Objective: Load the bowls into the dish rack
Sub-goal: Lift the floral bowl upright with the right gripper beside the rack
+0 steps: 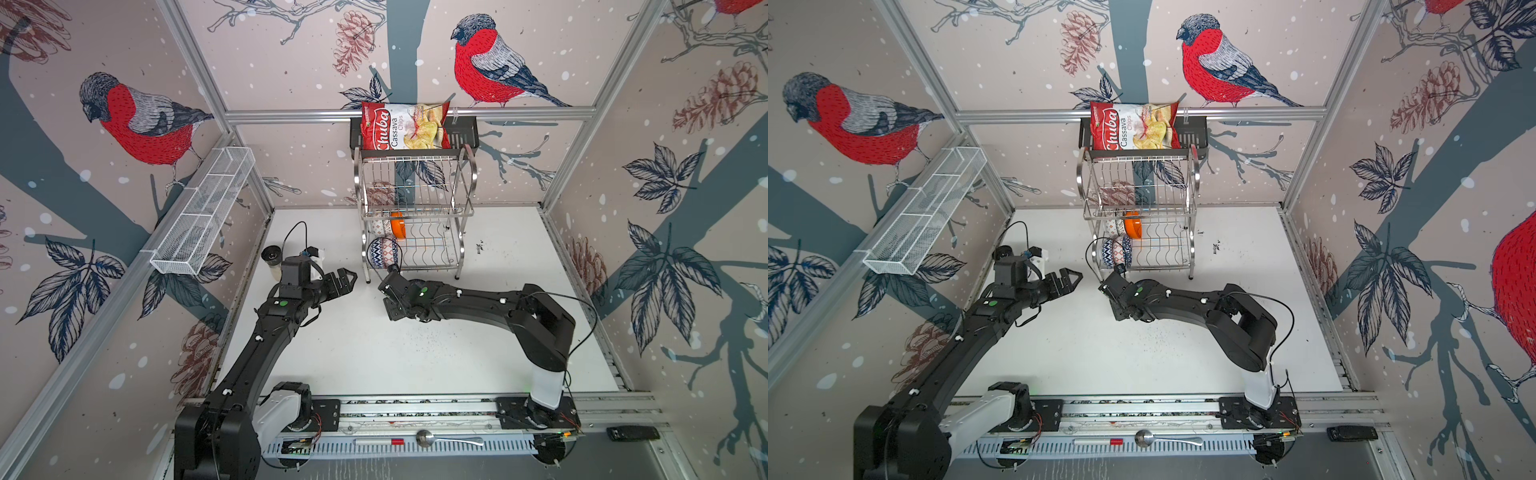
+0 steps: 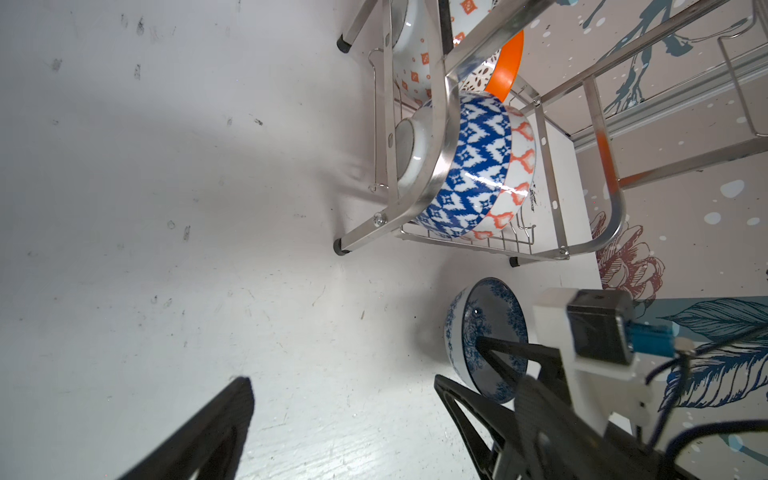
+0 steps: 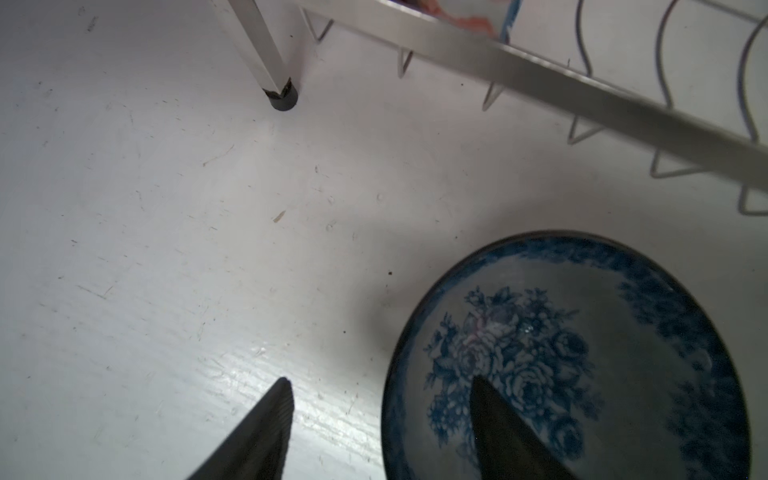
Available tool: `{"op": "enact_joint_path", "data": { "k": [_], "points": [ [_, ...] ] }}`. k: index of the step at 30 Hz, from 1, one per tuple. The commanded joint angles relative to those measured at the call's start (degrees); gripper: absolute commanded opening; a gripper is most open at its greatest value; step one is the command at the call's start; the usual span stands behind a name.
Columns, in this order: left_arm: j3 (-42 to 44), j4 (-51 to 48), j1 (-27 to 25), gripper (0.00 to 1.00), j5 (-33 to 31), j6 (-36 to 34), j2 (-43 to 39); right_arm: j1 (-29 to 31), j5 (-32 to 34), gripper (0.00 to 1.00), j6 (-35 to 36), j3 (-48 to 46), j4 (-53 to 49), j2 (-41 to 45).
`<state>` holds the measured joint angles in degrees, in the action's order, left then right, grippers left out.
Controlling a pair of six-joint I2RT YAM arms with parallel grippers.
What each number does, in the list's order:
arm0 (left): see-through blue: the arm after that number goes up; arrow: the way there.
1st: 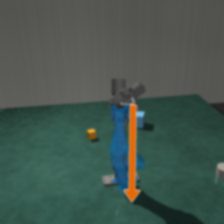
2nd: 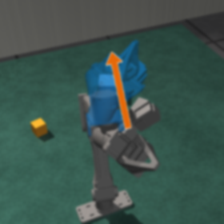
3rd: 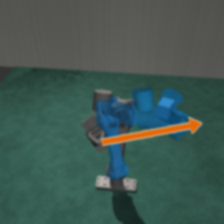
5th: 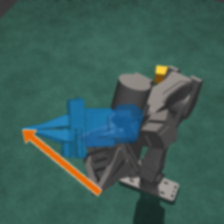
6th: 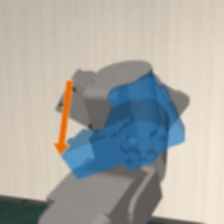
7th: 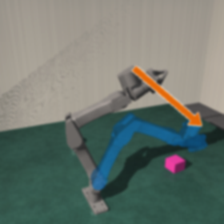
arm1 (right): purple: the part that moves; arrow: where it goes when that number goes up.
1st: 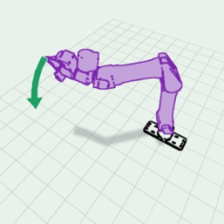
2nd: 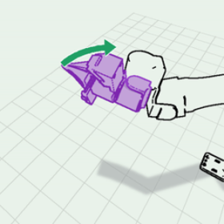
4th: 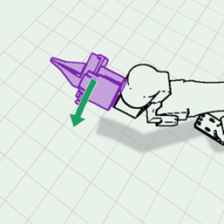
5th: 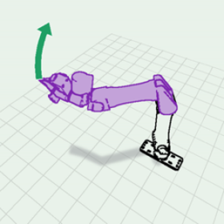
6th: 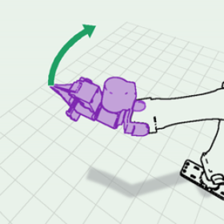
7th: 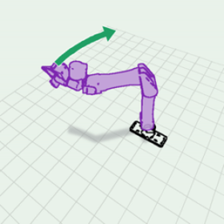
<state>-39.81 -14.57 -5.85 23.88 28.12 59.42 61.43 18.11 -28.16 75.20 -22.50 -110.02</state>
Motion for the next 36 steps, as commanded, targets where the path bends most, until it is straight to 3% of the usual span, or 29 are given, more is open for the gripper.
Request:
{"op": "enact_joint_path", "data": {
  "k": [1,5,17,22,26,31,36],
  "points": [
    [-0.23,-0.09,0.05,0.98,-0.3,-0.43,-0.27,0.16,4.21,0.53,1.48,1.44,-2.56,-1.45],
    [-0.19,-0.16,0.05,0.98,-0.43,-0.42,-0.83,0.29,5.27,0.38,1.61,2.05,-3.31,-2.35],
    [-0.13,0.11,0.05,0.98,0.15,-0.43,-0.01,0.8,4.26,0.1,1.52,0.46,-2.22,-0.56],
    [0.12,0.97,0.05,0.98,2.72,-0.29,-0.18,0.55,-1.16,0.03,2.62,-2.41,2.35,5.4],
    [1.78,5.58,0.05,0.98,11.01,-0.12,-0.48,-0.78,-6.56,0.02,2.85,-5.45,6.74,11.7],
    [5.44,13.4,-0.12,0.98,19.25,2.06,0.09,-5.65,-16.63,0.01,2.13,-11.96,14.99,20.35],
    [8.96,19.21,-1.03,0.98,19.23,3.55,-3.31,-12.92,-27.04,0.01,-0.5,-19.96,26.29,30.15]
  ]
}}
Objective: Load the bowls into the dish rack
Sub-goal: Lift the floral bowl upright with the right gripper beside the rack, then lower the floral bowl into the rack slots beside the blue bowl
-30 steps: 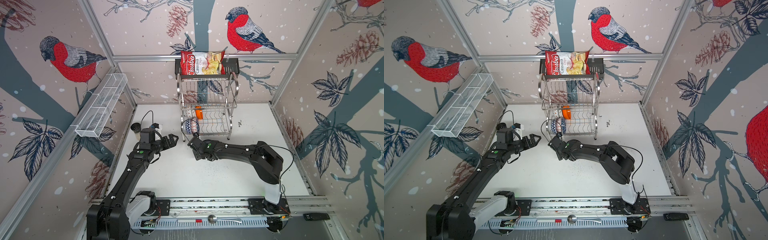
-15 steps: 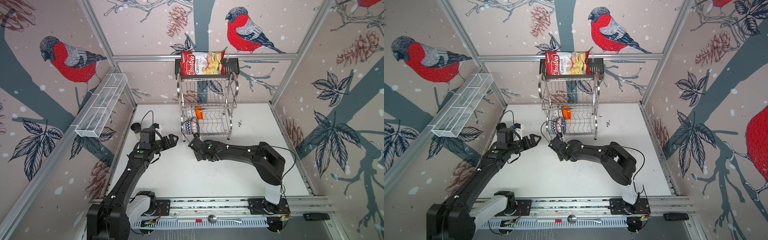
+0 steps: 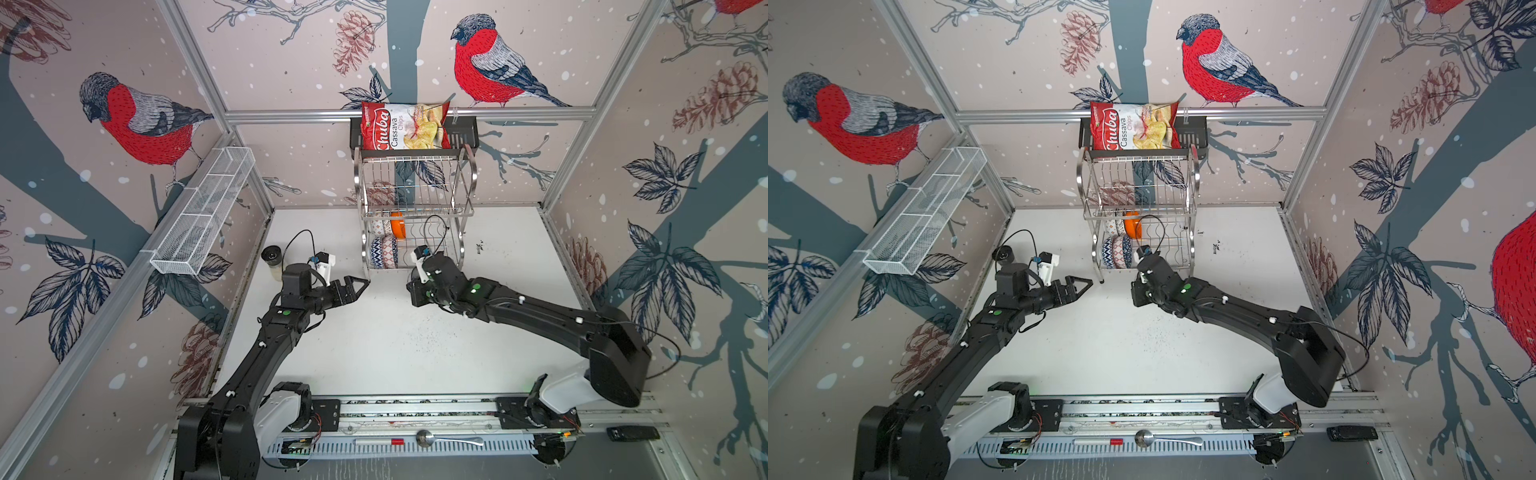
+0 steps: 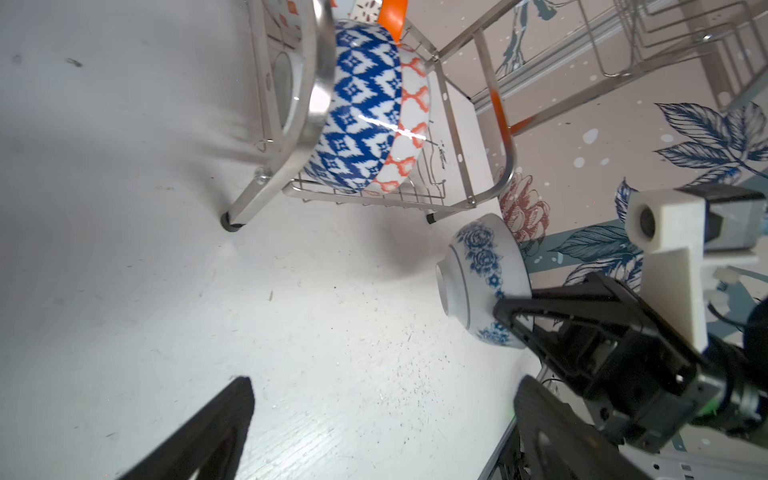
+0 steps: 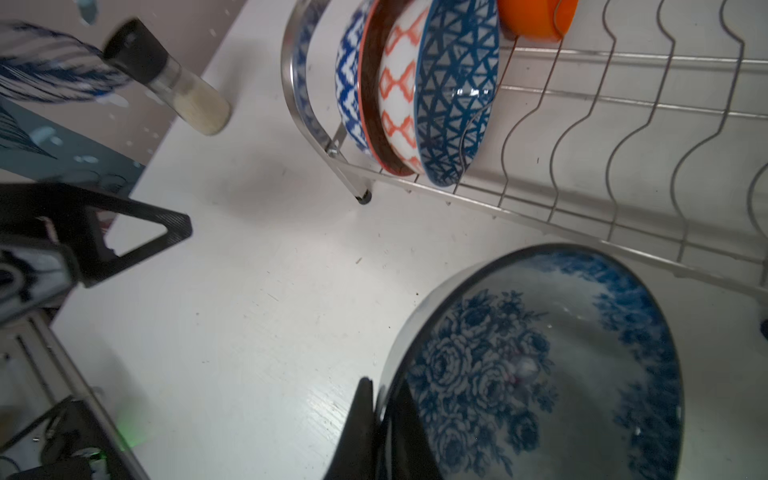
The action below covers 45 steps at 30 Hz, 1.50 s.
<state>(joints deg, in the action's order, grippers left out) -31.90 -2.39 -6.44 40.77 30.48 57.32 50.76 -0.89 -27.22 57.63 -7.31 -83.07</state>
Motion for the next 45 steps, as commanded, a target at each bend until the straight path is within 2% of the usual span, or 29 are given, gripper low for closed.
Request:
{"op": "enact_joint_path", "data": {
  "k": [1,8,13,24,33,45],
  "points": [
    [1.5,7.77,-0.89,0.98,2.06,1.27,-1.7,-3.46,-9.39,0.01,-1.65,-3.57,13.01,4.56],
    [2.54,7.34,-4.1,0.98,-1.22,0.28,-2.16,-12.11,-19.73,0.01,-6.4,-10.57,28.04,9.56],
    [2.52,7.01,-4.22,0.98,-1.26,0.5,-0.99,-14.6,-21.96,0.0,-10.72,-12.71,37.79,7.64],
    [2.29,6.38,-4.75,0.98,-1.84,0.21,-0.54,-15.87,-24.28,0.0,-20.49,-9.83,50.99,-4.61],
    [2.1,5.96,-4.73,0.98,-1.93,-0.07,-0.23,-16.62,-25.13,0.0,-26.44,-8.41,59.54,-11.5],
    [2.11,5.97,-4.73,0.98,-2.01,0.03,0.07,-17.63,-29.49,0.0,-36.13,-6.22,75.03,-23.27]
  ]
}}
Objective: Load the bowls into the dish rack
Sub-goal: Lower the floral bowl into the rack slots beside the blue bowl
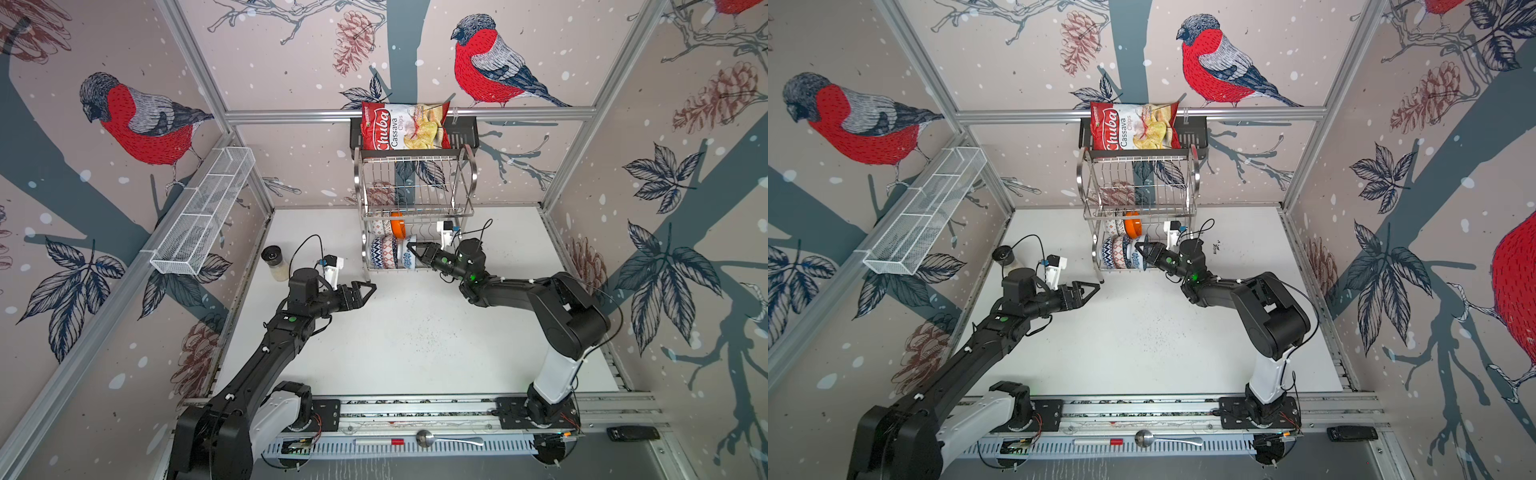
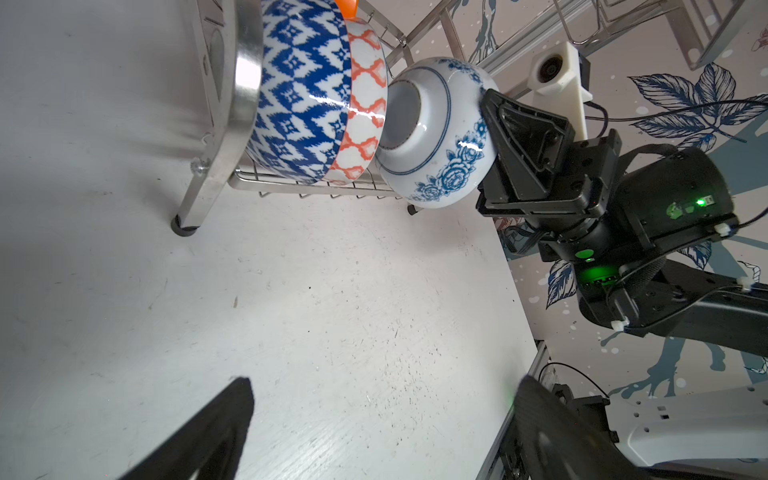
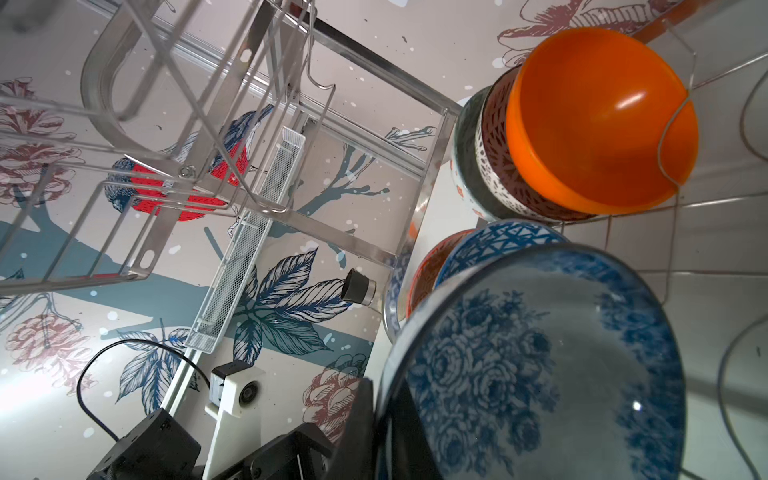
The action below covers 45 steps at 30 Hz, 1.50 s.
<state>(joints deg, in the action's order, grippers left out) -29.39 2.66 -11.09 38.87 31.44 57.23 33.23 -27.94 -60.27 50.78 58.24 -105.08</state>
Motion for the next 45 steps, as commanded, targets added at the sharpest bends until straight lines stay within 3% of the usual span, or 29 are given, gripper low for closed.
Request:
{"op": "enact_joint_path", "data": {
  "k": [1,38,45],
  "points": [
    [-0.34,0.9,-0.05,0.98,-0.07,-0.87,0.11,-0.16,-2.95,0.0,-3.5,1.01,10.7,-2.32],
    [-0.67,0.78,0.94,0.98,0.24,-0.5,1.3,-2.22,-6.28,0.0,-17.69,8.01,26.74,-20.79],
    [-0.59,0.9,1.21,0.98,0.39,-0.31,1.39,-2.79,-6.1,0.0,-15.68,7.69,23.92,-20.4]
  ]
}}
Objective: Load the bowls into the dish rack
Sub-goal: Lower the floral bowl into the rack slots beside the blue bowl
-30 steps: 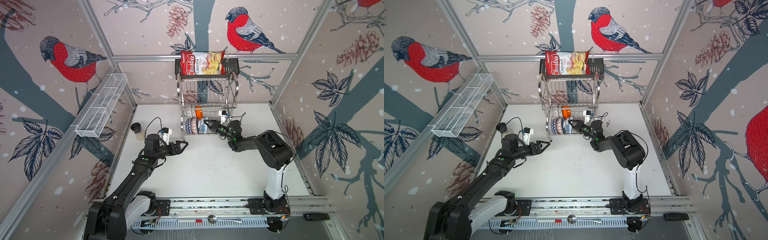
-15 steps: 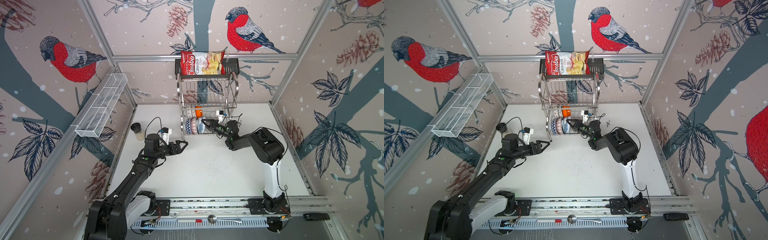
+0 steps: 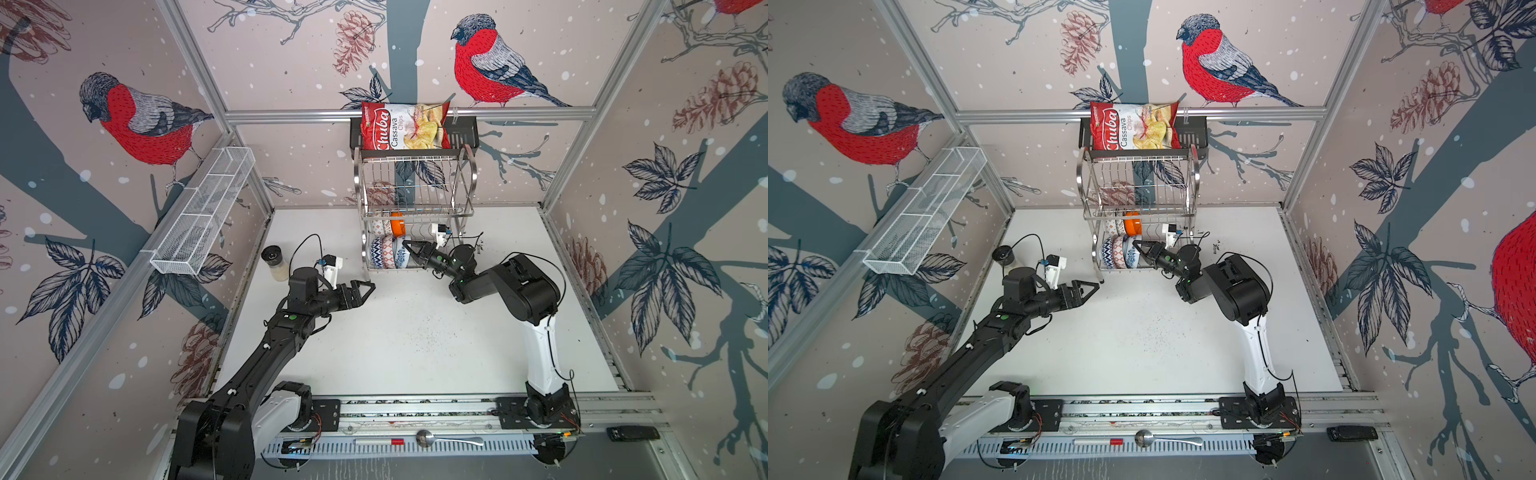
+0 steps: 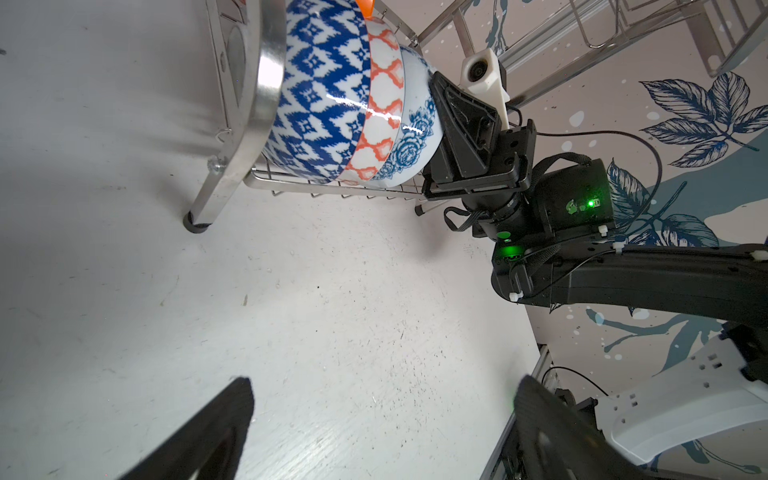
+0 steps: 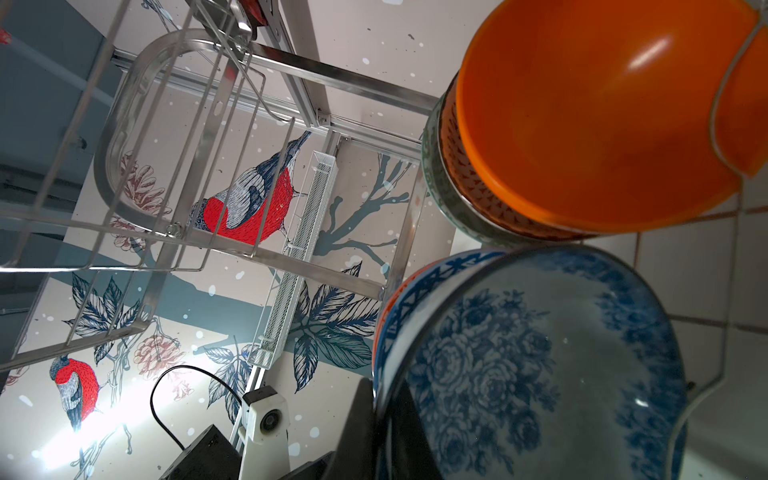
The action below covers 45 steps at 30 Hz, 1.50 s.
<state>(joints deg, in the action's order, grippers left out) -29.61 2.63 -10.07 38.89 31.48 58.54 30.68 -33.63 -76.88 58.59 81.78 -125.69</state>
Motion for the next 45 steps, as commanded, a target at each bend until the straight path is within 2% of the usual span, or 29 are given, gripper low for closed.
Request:
{"op": "enact_joint_path", "data": {
  "k": [1,7,12,21,33,45],
  "points": [
    [-0.37,1.01,0.22,0.98,0.39,-0.37,0.15,-0.29,-0.39,0.0,1.54,-0.22,-0.5,0.5],
    [-0.34,1.15,0.71,0.98,0.57,-0.03,0.53,-0.78,0.23,0.01,7.27,-0.32,-9.48,2.71],
    [-0.36,1.24,0.92,0.98,0.75,0.07,0.78,-1.06,-0.12,0.03,9.38,-0.02,-12.8,3.35],
    [-0.37,1.42,1.57,0.98,0.83,0.31,1.18,-0.4,0.27,0.12,15.85,1.44,-22.3,5.13],
    [-0.2,1.76,2.16,0.98,1.19,0.62,1.52,0.53,1.11,0.19,21.88,4.41,-32.09,7.54],
    [-0.26,1.43,2.24,0.98,0.92,0.51,1.32,0.7,0.67,0.26,22.68,5.83,-33.84,9.13]
  ]
}}
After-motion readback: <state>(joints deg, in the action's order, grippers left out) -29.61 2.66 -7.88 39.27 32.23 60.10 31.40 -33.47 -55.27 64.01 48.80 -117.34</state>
